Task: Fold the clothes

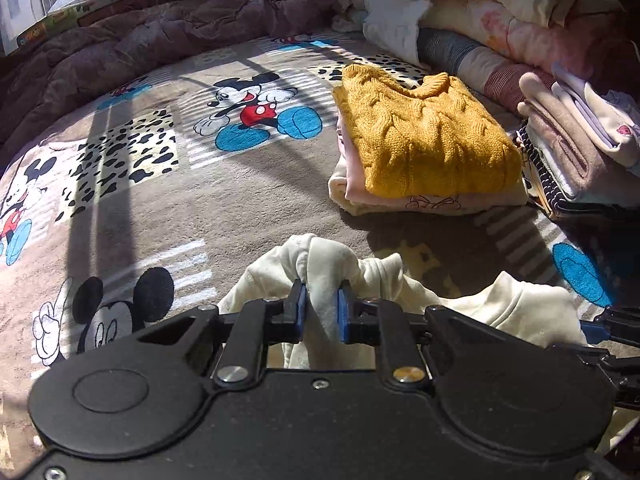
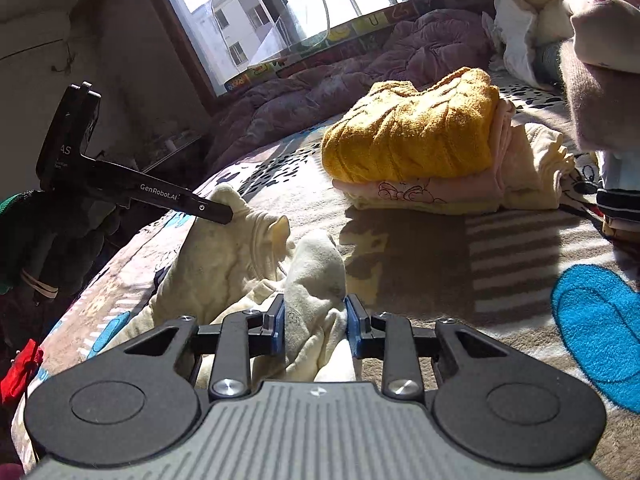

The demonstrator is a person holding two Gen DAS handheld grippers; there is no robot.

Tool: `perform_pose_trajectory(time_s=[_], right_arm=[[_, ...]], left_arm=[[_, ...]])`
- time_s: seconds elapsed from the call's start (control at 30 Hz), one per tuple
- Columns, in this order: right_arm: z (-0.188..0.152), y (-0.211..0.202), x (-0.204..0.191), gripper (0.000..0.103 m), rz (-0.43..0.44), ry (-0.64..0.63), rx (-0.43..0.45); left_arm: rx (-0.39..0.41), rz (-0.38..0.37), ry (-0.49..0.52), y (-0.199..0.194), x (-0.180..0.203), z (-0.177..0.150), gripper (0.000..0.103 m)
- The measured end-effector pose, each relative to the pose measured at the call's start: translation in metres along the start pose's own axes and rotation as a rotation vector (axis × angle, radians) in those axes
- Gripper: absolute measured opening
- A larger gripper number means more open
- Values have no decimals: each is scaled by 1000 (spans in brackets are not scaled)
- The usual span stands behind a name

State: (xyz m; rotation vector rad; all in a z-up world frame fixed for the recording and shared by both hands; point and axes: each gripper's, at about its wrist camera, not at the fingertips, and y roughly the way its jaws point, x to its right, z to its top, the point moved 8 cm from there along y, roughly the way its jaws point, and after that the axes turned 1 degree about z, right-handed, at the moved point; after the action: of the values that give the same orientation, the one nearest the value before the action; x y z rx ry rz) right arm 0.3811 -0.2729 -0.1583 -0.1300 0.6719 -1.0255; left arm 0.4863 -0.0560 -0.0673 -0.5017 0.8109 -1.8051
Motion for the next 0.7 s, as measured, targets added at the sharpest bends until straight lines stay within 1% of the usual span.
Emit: perform_pose_trajectory(time_s=[0.13,0.27,0.3,0.33,0.4,0.5,0.53,0.57,0.67,0.7], right_arm=[[12,-22,-23,29,75,16,47],[44,-15,-48,27,66,-25,52],[57,-10,-56,27,55,-58,53],[71,-5,-65,27,38,-102,56],[104,0,-83,26,16,-151,77],[153,-11,-116,26,-33,-248,175],[167,-19,-128,26,-47,-284,216],[176,-27,-139,26,-56,-319,253],[173,-41,-160,26,-92,-421,274],[166,-43,-164,26,-99,-446,267]], left_arm=[[56,8,-38,-41,-26,11,14],[104,36,-76,-72,-54,25,13],[121,49,-92,-79,-62,31,13],[157,56,-114,-90,-71,40,13],[276,58,-149,-124,-84,56,13],[464,48,-184,-181,-97,70,13],[505,46,-186,-197,-99,69,13],[524,46,-187,-207,-100,65,13],[520,42,-198,-219,-99,24,13],[506,43,-197,-218,-95,4,13]])
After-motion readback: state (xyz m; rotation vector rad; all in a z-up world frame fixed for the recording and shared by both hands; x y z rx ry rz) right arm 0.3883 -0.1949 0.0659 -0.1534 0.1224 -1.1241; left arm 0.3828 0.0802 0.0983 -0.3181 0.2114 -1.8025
